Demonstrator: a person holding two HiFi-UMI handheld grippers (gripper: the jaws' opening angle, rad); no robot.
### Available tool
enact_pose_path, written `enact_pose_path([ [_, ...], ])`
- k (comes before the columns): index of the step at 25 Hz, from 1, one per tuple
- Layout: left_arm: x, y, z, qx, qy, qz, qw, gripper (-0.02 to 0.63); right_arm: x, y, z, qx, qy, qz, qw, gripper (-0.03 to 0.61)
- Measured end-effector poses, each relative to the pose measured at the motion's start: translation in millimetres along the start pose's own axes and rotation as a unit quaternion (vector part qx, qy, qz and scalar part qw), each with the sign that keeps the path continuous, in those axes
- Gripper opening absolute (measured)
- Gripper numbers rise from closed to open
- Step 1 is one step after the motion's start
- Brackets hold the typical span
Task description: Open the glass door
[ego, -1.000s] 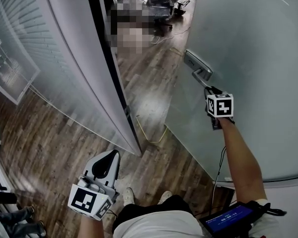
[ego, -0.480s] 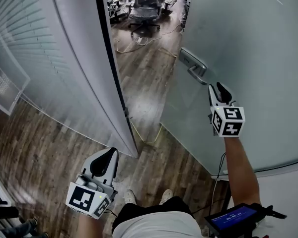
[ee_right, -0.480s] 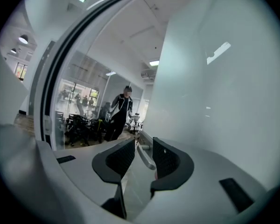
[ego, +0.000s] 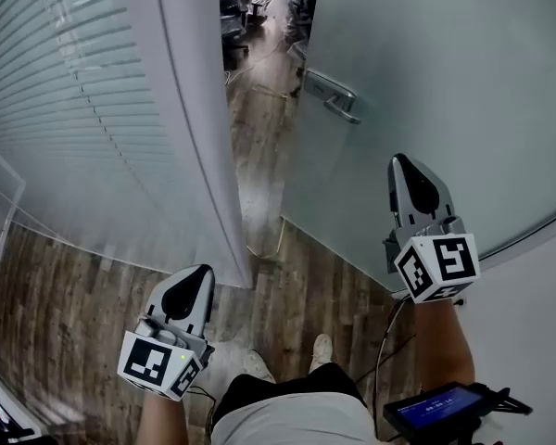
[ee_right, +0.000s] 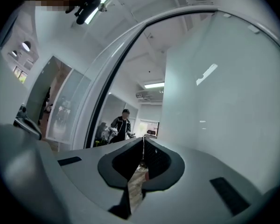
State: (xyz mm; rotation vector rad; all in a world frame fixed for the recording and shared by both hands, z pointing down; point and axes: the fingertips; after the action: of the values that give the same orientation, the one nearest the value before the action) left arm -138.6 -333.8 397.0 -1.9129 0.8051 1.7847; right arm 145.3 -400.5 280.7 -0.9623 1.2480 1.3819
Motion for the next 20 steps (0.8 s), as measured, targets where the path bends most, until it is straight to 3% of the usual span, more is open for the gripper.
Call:
enact_pose_path([
  [6, 6, -11, 40, -0.016, -0.007, 0.008, 0.9998, 0.000, 37, 37, 78, -0.010, -0.016, 0.012, 1.000, 0.003],
  [11, 13, -16, 46, -0.013, -0.009, 0.015, 0.9998, 0.000, 32, 60, 107, 0.007, 0.009, -0.017, 1.000, 0.003],
  [20, 38, -70, 62, 0.031, -0.024, 0.007, 0.9992, 0.000, 40, 54, 167, 0.055, 0.012, -0.045, 0.997, 0.003],
])
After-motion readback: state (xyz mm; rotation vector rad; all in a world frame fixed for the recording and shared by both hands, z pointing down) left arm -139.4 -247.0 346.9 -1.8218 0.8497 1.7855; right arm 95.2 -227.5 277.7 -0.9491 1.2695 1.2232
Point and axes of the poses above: the fingertips, and each gripper's own axes: z backward along the fingers, y to its left, x out of its top, and after that the axes turned 7 degrees about -x, right-handed
